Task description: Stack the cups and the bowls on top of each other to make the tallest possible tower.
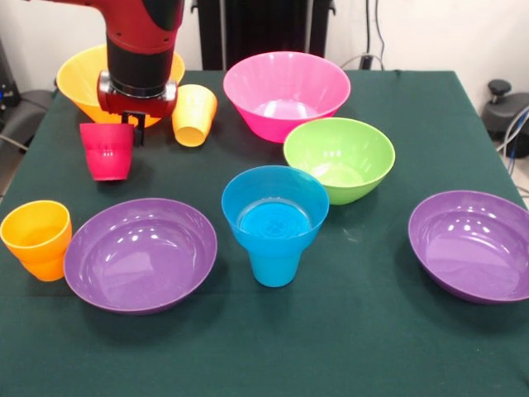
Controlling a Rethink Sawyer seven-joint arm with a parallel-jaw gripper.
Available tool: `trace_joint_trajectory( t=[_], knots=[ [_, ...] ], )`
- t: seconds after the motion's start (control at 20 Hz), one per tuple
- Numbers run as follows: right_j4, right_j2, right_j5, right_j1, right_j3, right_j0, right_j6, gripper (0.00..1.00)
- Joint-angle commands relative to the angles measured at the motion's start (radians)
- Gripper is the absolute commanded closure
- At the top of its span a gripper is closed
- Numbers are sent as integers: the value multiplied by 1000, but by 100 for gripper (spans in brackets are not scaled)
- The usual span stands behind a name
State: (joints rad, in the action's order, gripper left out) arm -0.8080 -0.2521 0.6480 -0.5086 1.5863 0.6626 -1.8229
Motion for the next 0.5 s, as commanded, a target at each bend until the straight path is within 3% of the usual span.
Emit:
trace_joint_trajectory(
  t=[0.05, 0.5],
  knots=[
    [35, -63, 124, 3, -44, -55, 125, 100],
    [114, -79, 307, -19, -101, -98, 175, 100]
  ],
)
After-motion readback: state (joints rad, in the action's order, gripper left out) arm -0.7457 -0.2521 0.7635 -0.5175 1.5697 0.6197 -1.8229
